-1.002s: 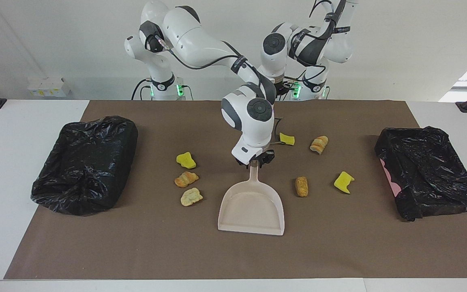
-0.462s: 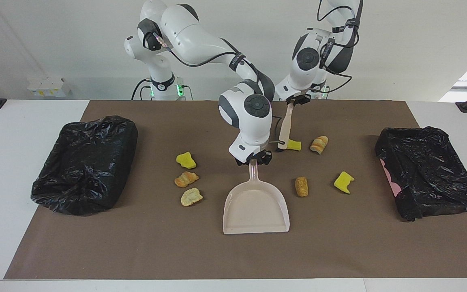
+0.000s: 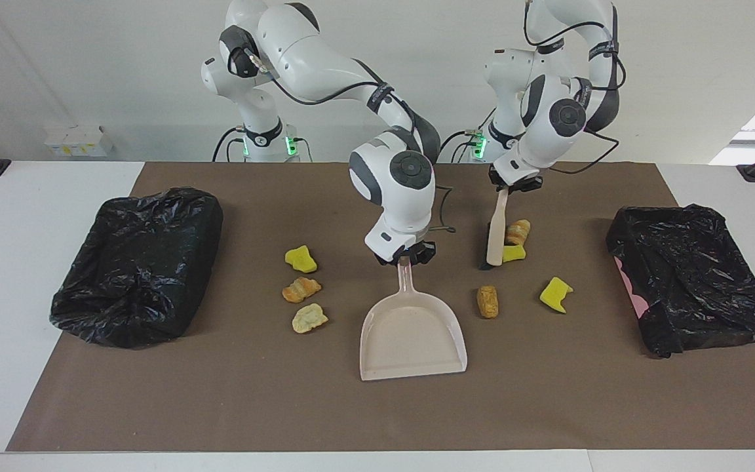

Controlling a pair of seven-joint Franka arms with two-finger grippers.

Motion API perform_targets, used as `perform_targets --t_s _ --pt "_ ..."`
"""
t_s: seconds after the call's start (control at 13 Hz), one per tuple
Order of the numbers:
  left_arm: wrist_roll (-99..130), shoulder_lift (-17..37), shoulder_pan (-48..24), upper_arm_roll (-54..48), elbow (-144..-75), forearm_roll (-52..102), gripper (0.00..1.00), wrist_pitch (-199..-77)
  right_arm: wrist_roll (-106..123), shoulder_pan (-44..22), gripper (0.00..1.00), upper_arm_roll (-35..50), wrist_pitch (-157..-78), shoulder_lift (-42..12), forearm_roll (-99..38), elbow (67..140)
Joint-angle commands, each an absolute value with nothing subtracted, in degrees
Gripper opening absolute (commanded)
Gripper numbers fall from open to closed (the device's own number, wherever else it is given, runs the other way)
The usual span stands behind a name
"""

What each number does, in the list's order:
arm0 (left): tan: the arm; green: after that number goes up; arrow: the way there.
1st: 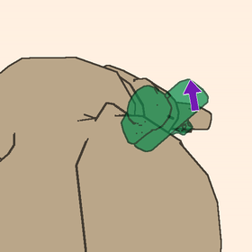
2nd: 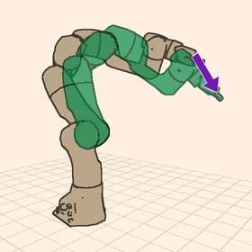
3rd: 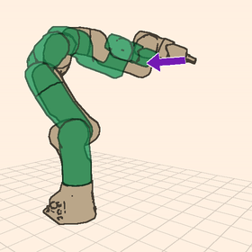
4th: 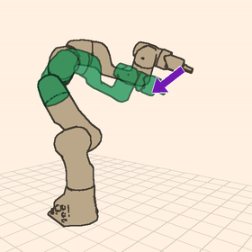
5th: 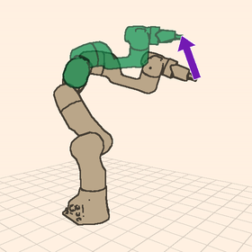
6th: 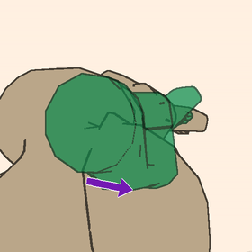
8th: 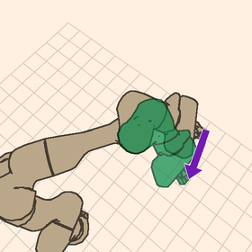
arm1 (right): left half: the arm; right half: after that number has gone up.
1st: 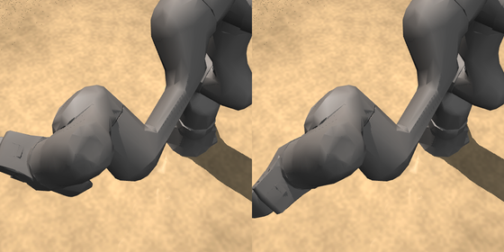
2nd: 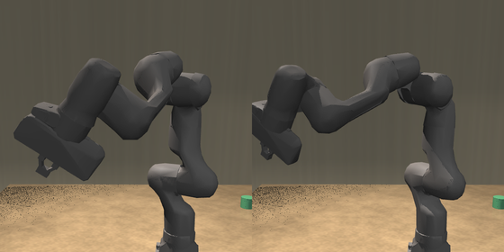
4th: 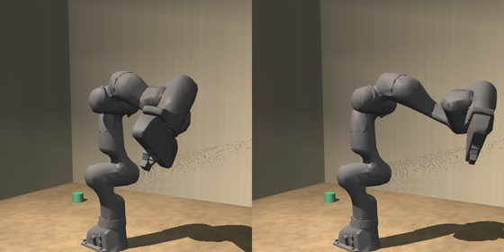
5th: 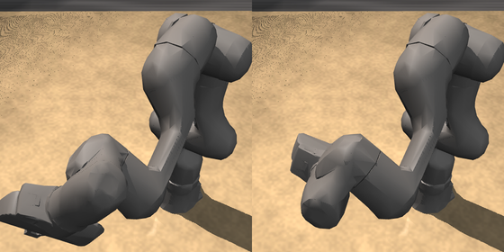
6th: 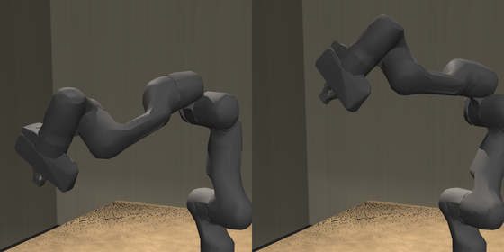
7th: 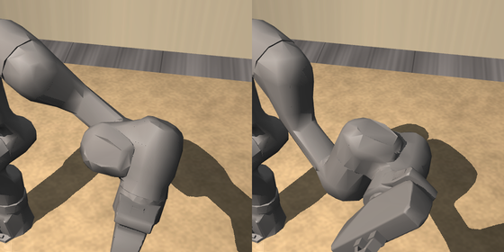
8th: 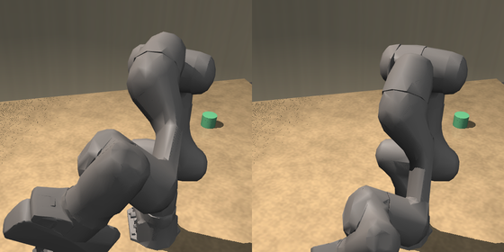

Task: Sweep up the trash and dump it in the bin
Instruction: 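Lift the brush with the left gripper while the right gripper grasps the dustpan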

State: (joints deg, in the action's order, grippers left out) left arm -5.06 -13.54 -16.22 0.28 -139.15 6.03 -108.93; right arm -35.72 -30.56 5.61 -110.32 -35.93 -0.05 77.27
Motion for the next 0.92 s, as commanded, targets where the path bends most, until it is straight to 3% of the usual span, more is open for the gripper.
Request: perform_targets --t_s 0.0,0.15,0.39,0.69,0.85 --pt "-5.19 -12.92 -14.42 -0.26 -133.44 5.89 0.0 -106.54 -37.35 -30.06 0.31 6.15 -111.71 -32.52 0.35 82.26" --pt "-5.19 -12.13 -12.49 -0.35 -127.9 5.89 0.0 -102.58 -37.35 -30.15 0.34 6.15 -111.71 -32.43 0.35 82.27" --pt "-6.58 -10.2 -8.63 -0.35 -125.87 -0.33 0.0 -106.77 -37.27 -30.15 0.43 6.15 -111.71 -32.52 0.35 82.18" --pt "-14.58 -4.68 -0.81 -0.35 -120.6 -3.58 0.0 -108.72 -37.09 -30.15 0.47 6.15 -111.71 -32.52 0.44 82.18" --pt "-14.85 -1.51 -0.62 -0.35 -119.89 -6.76 0.0 -111.6 -37.09 -30.15 0.46 6.15 -111.62 -32.52 0.44 82.18"
